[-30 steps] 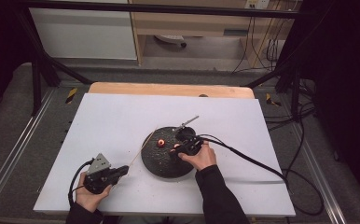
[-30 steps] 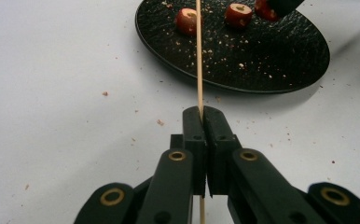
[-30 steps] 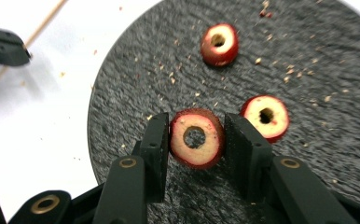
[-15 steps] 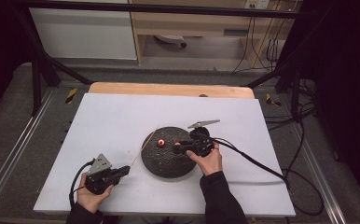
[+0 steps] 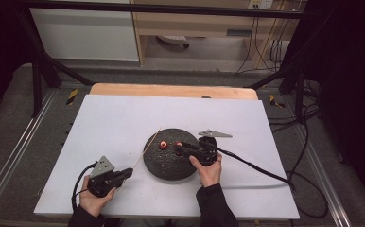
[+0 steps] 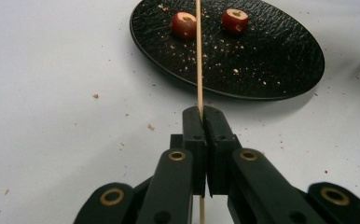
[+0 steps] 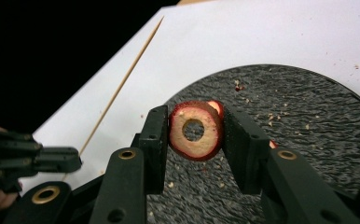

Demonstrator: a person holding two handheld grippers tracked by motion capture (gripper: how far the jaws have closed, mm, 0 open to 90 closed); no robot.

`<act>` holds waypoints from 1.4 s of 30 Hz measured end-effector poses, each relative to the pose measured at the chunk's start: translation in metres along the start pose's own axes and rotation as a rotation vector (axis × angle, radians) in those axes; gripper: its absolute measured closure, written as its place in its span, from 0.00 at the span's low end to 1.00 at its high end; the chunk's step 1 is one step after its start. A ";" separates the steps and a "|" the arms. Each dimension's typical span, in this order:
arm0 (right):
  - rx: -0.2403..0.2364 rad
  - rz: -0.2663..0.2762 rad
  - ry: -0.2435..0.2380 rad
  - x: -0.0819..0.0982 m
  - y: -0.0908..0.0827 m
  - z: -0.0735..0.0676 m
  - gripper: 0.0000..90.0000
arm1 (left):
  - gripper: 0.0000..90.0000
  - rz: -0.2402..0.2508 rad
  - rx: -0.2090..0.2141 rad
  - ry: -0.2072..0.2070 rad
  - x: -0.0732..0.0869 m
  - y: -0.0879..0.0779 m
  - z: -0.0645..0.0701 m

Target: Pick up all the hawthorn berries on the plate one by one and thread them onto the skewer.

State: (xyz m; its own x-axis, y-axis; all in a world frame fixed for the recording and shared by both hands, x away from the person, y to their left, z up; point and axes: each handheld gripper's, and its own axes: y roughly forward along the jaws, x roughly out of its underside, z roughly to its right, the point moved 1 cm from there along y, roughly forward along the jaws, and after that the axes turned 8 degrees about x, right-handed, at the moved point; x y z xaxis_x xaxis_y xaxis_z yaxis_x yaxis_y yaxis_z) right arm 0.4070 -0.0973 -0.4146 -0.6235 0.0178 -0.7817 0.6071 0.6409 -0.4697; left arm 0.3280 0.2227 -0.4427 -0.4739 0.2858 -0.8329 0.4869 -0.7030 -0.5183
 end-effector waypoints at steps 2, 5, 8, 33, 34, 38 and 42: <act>0.000 0.042 0.023 0.005 0.002 0.000 0.69 | 0.98 0.002 -0.001 0.002 0.000 0.001 0.001; 0.001 0.090 0.054 0.009 0.004 -0.001 0.70 | 0.98 0.006 0.000 -0.005 -0.001 0.002 0.002; 0.001 0.135 0.074 0.011 0.006 -0.002 0.70 | 0.98 0.007 -0.001 -0.009 -0.001 0.003 0.003; -0.031 0.444 0.251 -0.011 0.008 0.000 0.70 | 0.98 0.042 0.032 -0.006 -0.005 0.018 0.025; -0.031 0.453 0.253 -0.012 0.008 0.001 0.70 | 0.98 0.042 0.032 -0.006 -0.005 0.018 0.025; -0.034 0.472 0.265 -0.012 0.009 0.001 0.70 | 0.98 0.039 0.042 -0.001 -0.005 0.022 0.031; -0.043 0.501 0.287 -0.012 0.010 0.001 0.70 | 0.98 0.045 0.048 0.011 -0.006 0.026 0.036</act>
State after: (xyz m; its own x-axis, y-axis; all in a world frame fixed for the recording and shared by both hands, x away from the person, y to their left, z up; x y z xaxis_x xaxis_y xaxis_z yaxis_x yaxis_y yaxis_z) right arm 0.4209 -0.0920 -0.4097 -0.3770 0.5306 -0.7592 0.8459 0.5311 -0.0489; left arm 0.3168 0.1795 -0.4440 -0.4440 0.2605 -0.8573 0.4713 -0.7459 -0.4707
